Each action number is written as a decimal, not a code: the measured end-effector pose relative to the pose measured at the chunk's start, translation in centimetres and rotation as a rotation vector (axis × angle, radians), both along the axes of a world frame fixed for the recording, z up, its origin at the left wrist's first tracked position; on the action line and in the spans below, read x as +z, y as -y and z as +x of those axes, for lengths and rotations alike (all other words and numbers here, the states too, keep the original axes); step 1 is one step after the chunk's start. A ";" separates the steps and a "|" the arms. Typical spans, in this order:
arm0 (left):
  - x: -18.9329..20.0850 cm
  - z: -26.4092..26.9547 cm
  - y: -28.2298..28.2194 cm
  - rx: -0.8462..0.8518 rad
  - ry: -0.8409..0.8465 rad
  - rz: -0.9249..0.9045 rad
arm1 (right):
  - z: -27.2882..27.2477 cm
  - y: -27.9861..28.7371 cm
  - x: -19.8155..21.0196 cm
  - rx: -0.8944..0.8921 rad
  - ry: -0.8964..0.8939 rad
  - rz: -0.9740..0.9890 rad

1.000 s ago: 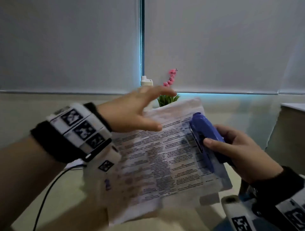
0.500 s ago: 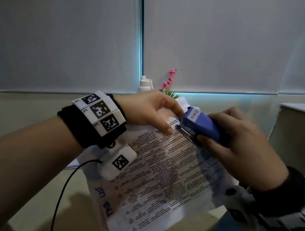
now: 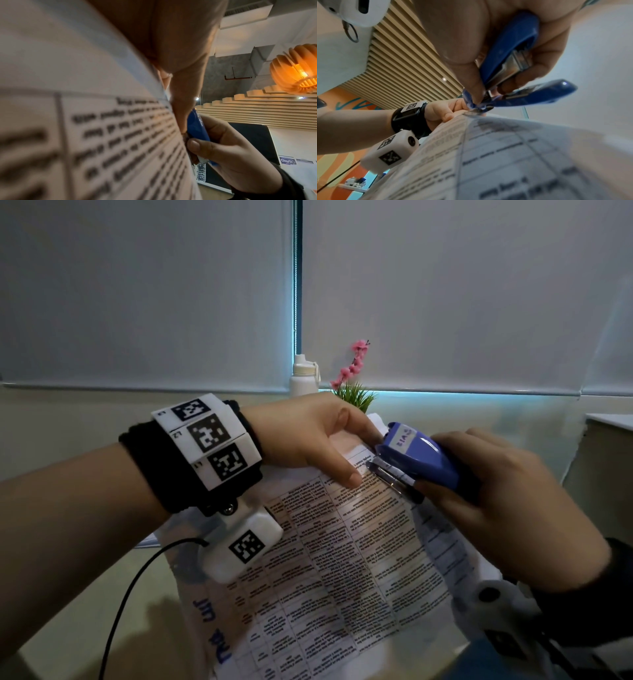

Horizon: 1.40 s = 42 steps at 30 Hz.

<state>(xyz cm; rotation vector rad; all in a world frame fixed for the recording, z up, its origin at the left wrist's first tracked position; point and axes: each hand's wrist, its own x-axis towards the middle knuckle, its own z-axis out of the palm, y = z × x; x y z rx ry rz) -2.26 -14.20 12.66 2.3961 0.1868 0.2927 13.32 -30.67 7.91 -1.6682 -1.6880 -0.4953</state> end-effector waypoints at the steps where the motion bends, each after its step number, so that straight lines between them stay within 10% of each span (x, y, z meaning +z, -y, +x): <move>1: 0.0 -0.1 -0.1 0.001 -0.003 0.011 | 0.0 0.1 0.0 0.000 0.003 -0.008; 42: -1.1 0.2 0.4 0.087 0.134 0.046 | -2.0 -3.0 -1.7 -0.110 0.168 0.170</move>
